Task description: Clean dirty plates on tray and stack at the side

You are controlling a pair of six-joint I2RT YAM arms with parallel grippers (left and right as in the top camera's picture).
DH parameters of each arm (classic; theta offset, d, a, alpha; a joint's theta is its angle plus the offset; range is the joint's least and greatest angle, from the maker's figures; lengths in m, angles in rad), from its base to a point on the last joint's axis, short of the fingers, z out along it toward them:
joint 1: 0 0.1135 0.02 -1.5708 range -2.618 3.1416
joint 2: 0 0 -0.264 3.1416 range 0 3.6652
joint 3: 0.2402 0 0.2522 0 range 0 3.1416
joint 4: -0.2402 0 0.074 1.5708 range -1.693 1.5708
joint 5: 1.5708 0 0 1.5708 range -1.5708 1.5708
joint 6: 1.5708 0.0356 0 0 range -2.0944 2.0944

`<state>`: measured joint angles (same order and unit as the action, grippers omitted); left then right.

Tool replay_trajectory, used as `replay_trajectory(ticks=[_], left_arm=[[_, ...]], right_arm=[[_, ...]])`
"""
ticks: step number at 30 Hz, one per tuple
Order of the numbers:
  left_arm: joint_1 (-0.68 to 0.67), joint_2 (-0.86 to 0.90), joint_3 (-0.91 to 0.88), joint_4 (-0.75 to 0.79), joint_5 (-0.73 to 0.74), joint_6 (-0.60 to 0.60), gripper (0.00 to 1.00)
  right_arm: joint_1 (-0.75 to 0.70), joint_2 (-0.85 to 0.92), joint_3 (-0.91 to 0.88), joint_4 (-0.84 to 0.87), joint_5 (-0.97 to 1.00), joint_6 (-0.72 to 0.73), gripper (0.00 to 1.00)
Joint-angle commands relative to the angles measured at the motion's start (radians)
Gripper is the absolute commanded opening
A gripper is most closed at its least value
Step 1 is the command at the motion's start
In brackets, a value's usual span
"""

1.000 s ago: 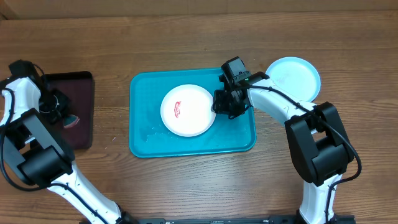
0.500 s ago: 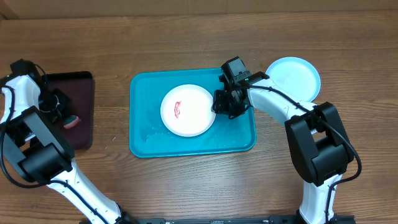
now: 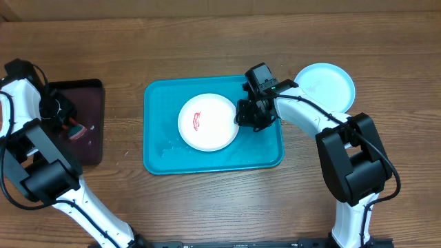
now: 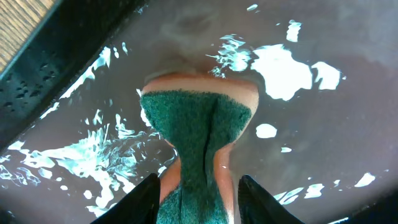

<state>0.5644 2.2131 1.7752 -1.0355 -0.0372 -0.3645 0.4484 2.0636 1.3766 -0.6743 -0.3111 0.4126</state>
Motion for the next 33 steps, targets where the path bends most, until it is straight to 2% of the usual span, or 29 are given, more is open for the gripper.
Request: replay_trajectory(ticks=[1, 6, 8, 13, 25, 33], left_arm=[[-0.002, 0.012, -0.032, 0.013, -0.010, 0.003, 0.41], [-0.002, 0.012, -0.065, 0.027, -0.044, 0.002, 0.40], [-0.002, 0.012, -0.081, 0.039, -0.046, 0.003, 0.33], [-0.002, 0.012, -0.097, 0.050, -0.050, 0.003, 0.05], [-0.002, 0.007, 0.017, -0.064, -0.059, 0.003, 0.04], [-0.003, 0.007, -0.123, 0.047, -0.073, 0.002, 0.04]], right_arm=[[0.003, 0.014, -0.008, -0.012, 0.057, -0.018, 0.31], [0.003, 0.014, -0.008, -0.011, 0.057, -0.018, 0.31], [0.003, 0.014, -0.008, -0.012, 0.057, -0.018, 0.31], [0.003, 0.014, -0.008, -0.012, 0.057, -0.018, 0.31], [0.003, 0.014, -0.008, -0.008, 0.057, -0.018, 0.31], [0.003, 0.014, -0.008, 0.000, 0.057, -0.017, 0.31]])
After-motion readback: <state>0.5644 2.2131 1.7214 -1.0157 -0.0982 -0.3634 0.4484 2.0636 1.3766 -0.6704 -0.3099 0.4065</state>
